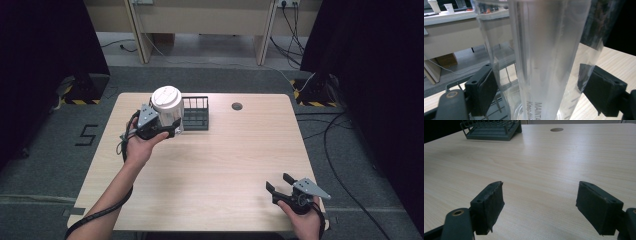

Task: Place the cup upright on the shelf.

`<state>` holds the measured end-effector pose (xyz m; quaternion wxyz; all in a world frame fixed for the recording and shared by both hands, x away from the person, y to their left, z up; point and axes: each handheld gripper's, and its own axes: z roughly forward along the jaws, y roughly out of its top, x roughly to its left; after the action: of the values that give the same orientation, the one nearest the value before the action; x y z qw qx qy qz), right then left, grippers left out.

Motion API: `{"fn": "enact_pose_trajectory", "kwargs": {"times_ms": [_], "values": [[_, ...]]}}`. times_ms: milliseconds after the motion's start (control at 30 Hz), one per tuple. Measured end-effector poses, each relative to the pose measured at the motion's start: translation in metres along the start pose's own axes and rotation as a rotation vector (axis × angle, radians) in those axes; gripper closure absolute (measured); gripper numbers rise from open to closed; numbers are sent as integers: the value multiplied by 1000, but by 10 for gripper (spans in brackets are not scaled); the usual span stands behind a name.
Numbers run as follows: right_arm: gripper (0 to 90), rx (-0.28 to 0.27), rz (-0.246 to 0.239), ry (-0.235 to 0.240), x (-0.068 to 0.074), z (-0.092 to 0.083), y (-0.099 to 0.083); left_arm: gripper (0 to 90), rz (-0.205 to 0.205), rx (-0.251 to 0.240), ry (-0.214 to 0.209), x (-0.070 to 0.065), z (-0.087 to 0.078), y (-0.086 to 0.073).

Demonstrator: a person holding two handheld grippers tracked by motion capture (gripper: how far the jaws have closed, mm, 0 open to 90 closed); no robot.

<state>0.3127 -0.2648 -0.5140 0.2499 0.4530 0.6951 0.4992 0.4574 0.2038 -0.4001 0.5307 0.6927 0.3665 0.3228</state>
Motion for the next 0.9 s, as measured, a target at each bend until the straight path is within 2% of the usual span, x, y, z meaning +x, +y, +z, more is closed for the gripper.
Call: {"fn": "enact_pose_trajectory", "kwargs": {"times_ms": [900], "values": [[226,1,11,5,0,0,0,175,-2,1,14,10,18,13]]}}
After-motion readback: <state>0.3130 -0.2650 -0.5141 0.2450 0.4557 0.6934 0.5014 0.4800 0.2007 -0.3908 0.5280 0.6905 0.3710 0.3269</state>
